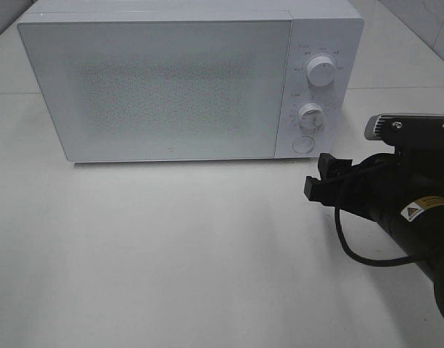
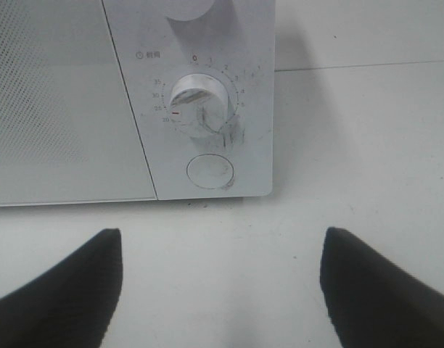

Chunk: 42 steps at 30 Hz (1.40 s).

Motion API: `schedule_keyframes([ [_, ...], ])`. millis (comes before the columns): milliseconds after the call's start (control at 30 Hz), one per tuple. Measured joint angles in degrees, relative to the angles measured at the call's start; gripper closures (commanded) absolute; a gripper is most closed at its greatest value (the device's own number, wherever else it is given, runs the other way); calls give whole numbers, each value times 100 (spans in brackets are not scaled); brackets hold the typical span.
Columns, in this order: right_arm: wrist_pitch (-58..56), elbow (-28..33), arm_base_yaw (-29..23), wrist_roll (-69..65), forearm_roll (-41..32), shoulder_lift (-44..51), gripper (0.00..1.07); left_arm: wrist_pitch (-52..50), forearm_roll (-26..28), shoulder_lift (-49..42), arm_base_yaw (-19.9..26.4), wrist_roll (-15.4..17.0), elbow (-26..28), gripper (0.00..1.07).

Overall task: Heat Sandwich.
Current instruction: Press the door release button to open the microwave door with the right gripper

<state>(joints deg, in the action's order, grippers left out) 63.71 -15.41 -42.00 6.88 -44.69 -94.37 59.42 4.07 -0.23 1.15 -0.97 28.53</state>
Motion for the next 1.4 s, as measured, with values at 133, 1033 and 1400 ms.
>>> schedule_keyframes([
  [133,-17,0,0,-688,46,0,33,0,0,0,0,0,0,5],
  [1033,-52,0,0,-7265,264,0,49,0,0,0,0,0,0,5],
  [1400,-52,0,0,-8875,510,0,96,0,0,0,0,0,0,5],
])
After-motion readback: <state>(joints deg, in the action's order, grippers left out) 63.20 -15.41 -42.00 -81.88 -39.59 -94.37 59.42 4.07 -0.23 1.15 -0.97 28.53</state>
